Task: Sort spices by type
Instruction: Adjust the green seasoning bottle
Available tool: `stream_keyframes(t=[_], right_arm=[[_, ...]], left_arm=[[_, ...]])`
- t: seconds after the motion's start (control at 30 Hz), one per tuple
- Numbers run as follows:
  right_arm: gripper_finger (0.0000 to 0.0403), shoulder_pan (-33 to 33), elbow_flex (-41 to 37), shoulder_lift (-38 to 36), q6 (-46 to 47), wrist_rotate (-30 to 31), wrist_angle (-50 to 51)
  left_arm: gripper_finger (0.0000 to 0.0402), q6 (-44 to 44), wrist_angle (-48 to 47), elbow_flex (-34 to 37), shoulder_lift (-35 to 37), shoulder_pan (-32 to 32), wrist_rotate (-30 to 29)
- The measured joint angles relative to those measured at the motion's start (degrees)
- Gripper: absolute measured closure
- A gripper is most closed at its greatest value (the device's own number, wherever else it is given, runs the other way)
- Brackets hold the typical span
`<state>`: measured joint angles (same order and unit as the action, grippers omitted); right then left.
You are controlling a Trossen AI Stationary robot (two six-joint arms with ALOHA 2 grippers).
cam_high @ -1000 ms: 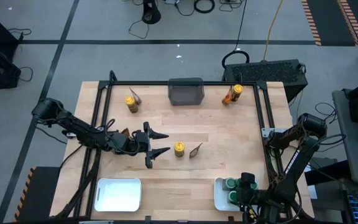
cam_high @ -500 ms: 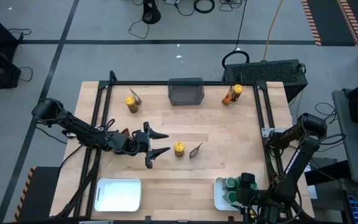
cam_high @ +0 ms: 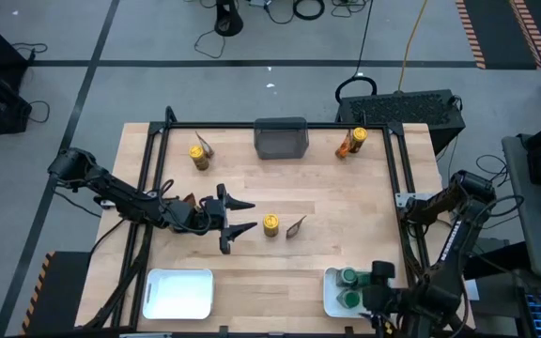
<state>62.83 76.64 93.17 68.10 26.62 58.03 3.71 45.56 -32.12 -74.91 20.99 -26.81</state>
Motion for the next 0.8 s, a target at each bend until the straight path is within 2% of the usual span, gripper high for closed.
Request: stream_keyframes(t=[0.17,0.3,0.5,0.8], right_arm=[[0.01,0.3,1.2,0.0,8.5,-8.7,13.1],[0.0101,0.3,1.2,0.0,10.5,-14.3,17.1],[0.0101,0.4,0.7,0.0,9.0,-14.7,17.0],[0.0101,0.4,-4.3,0.0,8.6,-14.8,16.7]], left_arm=[[0.0153,0.0,0.0,0.0,0.0,0.0,0.0],[0.0153,0.0,0.0,0.0,0.0,0.0,0.0],[0.0153,0.0,0.0,0.0,0.0,0.0,0.0],[0.0153,0.1,0.0,0.0,0.0,0.0,0.0]])
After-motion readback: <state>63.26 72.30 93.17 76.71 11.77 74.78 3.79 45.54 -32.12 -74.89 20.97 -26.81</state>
